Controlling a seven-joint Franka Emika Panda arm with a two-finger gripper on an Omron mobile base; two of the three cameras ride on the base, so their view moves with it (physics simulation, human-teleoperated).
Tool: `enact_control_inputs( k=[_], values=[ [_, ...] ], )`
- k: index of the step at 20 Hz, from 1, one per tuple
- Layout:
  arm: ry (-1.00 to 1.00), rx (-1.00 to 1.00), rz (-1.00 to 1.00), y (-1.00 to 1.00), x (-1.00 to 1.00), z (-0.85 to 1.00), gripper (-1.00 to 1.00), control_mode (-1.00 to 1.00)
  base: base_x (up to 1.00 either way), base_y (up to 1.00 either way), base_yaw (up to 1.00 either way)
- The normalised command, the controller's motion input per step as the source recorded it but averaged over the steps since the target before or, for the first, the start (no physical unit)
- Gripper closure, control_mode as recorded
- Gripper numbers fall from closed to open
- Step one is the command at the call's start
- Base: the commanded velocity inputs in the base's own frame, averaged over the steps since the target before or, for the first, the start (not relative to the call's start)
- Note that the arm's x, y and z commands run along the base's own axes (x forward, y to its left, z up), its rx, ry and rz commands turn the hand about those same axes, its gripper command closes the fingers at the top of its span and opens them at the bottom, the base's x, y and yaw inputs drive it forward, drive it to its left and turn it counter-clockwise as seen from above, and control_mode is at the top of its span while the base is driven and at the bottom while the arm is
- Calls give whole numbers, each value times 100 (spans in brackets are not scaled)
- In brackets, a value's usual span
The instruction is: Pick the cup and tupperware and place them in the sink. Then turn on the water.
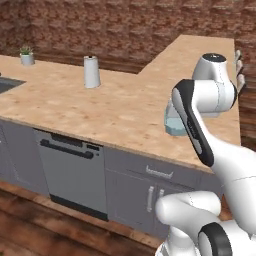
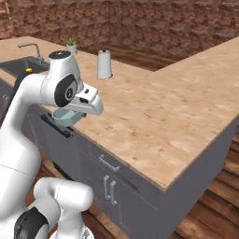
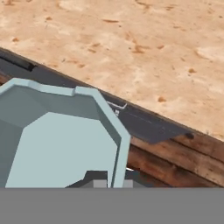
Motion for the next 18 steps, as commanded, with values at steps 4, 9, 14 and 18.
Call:
enact_control_inputs(
  k=[4, 9, 14, 18],
  values=[
    [0, 0, 0, 0, 0, 0, 100, 100, 0, 100, -33],
    [0, 0, 0, 0, 0, 0, 100, 100, 6, 100, -37],
    [0, 0, 0, 0, 0, 0, 100, 100, 11, 100, -39],
    [0, 0, 0, 0, 0, 0, 100, 100, 6, 100, -37]
  ],
)
